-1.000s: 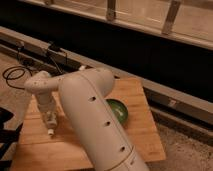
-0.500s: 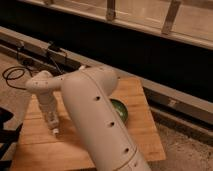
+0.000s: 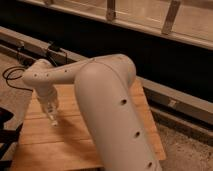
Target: Place the bottle in the ceramic bowl
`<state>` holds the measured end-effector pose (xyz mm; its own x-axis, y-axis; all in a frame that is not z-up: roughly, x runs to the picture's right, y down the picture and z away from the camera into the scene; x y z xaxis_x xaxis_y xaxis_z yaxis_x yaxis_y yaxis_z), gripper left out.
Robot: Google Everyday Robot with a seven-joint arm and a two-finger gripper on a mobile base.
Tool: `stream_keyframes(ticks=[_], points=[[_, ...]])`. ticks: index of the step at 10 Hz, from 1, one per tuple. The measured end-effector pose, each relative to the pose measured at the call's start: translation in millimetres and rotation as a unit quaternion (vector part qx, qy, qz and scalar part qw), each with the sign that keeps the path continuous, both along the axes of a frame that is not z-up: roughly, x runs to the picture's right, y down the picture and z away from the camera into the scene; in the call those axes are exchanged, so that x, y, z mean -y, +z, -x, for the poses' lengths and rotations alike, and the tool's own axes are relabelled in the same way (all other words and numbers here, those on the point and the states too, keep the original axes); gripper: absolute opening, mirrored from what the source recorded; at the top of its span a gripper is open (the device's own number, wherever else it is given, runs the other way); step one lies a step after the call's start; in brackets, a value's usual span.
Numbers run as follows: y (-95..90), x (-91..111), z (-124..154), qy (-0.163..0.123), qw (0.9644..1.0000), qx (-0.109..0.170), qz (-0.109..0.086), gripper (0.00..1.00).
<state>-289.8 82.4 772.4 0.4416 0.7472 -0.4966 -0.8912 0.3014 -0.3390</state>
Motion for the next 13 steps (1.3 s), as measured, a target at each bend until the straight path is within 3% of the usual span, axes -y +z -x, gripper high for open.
stream_keyframes(ticks=[1,3,5,8,13], points=[[-20.2,23,-10,0.009,0.9996,-0.002,-0.028,0.0],[-43.7,55,-33,0.026,0.9971,-0.014,-0.071,0.0],[-45.3,81,-80,0.051,0.993,-0.044,-0.097,0.0],[-32.4,96,-147,0.091,0.9856,-0.09,-0.11,0.0],[-18.4,96,-247,0.154,0.9691,-0.164,-0.101,0.0]])
